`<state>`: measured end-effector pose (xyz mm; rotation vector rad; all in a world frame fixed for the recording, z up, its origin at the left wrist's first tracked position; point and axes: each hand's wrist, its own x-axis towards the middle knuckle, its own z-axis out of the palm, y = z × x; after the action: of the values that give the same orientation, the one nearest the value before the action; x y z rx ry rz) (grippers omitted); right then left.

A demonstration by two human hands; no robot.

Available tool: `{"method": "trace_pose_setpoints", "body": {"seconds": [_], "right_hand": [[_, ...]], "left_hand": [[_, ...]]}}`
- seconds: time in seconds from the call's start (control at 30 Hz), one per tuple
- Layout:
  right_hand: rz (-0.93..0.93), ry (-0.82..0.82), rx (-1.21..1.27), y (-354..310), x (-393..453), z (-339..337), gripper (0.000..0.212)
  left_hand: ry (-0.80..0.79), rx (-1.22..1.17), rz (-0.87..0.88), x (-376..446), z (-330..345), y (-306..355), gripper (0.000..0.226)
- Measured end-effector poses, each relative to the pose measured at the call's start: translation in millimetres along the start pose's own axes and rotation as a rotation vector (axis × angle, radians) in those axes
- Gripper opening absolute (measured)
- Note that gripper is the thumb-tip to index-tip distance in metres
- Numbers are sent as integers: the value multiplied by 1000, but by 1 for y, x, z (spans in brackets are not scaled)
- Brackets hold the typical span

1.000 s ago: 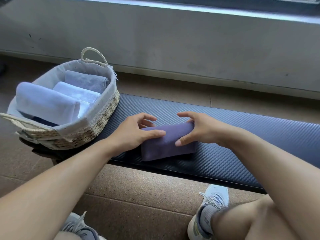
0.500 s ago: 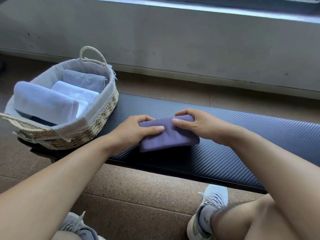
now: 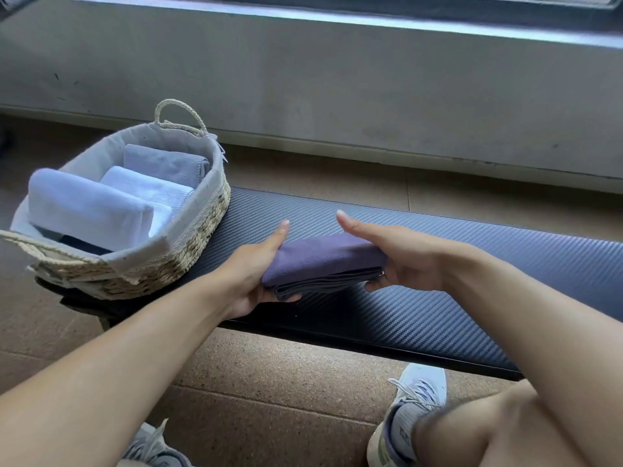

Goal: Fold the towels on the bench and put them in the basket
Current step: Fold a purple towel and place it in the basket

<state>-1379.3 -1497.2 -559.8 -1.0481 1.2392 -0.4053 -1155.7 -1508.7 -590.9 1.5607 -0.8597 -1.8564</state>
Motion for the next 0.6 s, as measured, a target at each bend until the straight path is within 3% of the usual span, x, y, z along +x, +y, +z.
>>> {"method": "trace_pose_setpoints", "body": {"seconds": [0.1,0.17,0.23,0.3,0.5,0.6], "right_hand": [[-38,-31,-30,4,3,-2,42],[-56,14,-23,6,7,-3,35],[-61,53,0,6,8,-4,29],[-63,68,8,4,7,-5,31],[-154,159,-33,-5,13,0,33],[-237,166,-11,-11,18,6,41]], "left_hand": [[-100,-69,-69,0,1,1,62],[-196,-56,-72,-3,1,5,53],[-273,-8,-13,-5,-1,6,40],[-308,54,93,-6,0,5,43],[3,208,422,-7,-1,7,31],[103,259,519,-15,-13,18,36]]}}
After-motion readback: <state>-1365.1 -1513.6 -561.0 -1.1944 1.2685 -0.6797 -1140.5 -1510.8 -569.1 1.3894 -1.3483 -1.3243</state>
